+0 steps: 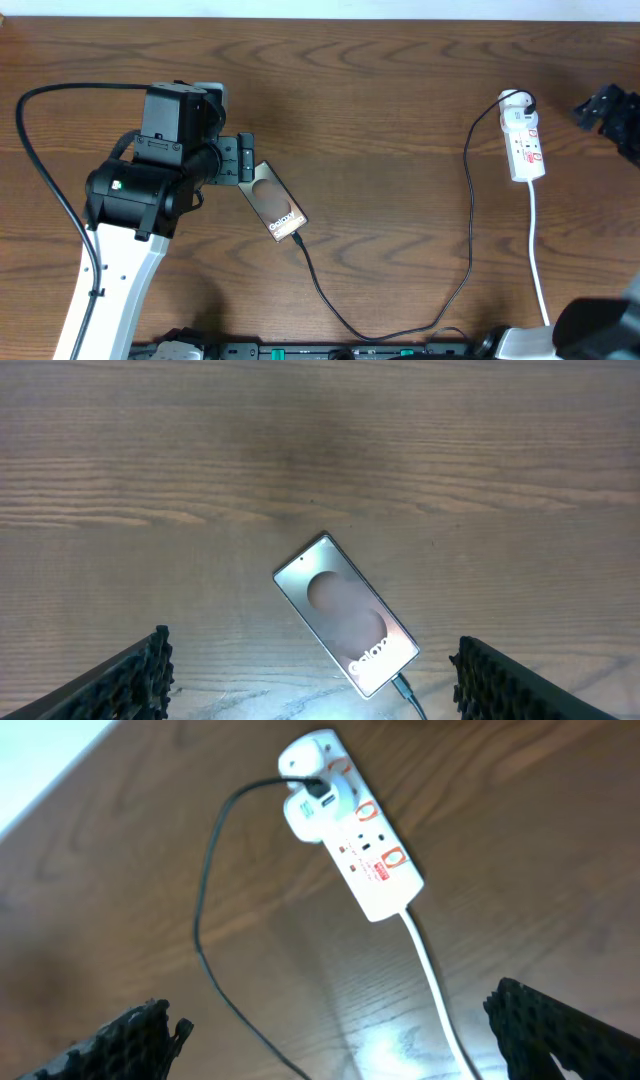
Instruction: Plug charger to phone and switch on socket
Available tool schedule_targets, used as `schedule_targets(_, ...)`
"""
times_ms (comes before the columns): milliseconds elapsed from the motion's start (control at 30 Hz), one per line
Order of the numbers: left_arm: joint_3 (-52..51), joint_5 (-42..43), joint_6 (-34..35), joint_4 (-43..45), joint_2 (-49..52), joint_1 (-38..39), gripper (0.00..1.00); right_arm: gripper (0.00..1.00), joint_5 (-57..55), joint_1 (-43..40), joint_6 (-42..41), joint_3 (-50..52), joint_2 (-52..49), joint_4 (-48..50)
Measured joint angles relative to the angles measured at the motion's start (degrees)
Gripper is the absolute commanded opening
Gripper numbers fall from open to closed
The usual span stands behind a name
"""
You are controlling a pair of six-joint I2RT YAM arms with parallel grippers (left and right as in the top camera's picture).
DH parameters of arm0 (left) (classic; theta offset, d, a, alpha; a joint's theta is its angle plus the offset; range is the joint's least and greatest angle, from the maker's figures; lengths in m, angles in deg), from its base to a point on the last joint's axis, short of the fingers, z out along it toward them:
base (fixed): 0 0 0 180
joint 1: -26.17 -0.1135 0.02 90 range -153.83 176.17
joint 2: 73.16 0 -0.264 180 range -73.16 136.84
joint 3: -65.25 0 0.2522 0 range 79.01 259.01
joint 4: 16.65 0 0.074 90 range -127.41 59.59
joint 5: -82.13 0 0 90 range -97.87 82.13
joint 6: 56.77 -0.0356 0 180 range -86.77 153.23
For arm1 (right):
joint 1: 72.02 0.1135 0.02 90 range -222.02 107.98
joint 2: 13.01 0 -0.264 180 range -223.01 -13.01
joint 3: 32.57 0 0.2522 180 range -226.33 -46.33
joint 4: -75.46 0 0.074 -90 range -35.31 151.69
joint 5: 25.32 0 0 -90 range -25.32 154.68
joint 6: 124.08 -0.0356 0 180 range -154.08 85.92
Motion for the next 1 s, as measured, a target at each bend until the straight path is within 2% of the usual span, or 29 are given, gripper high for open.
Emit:
schedule_targets(200, 0.00, 0.02, 0.00, -0.02, 0.02, 0.00, 0.86, 0.99, 3.34, -0.20, 7.82, -2.51, -14.53, -1.88)
schedule_targets(433, 0.00, 0.00, 0.00, -0.02, 0.02, 0.00, 0.86, 0.99, 7.21, -0.42, 19.28, -13.09, -31.30, -5.05)
schedule_targets(667, 0.00, 0.00, 0.00, -0.02, 0.02, 0.00, 0.87, 0.99, 9.99, -0.37, 25.90, -15.63, -33.81, -1.60)
schedule_targets(1000, 0.00, 0.02, 0.00, -0.02, 0.02, 0.02, 0.87, 0.99, 13.31, 1.16, 28.50, -16.28, -39.85, 0.09)
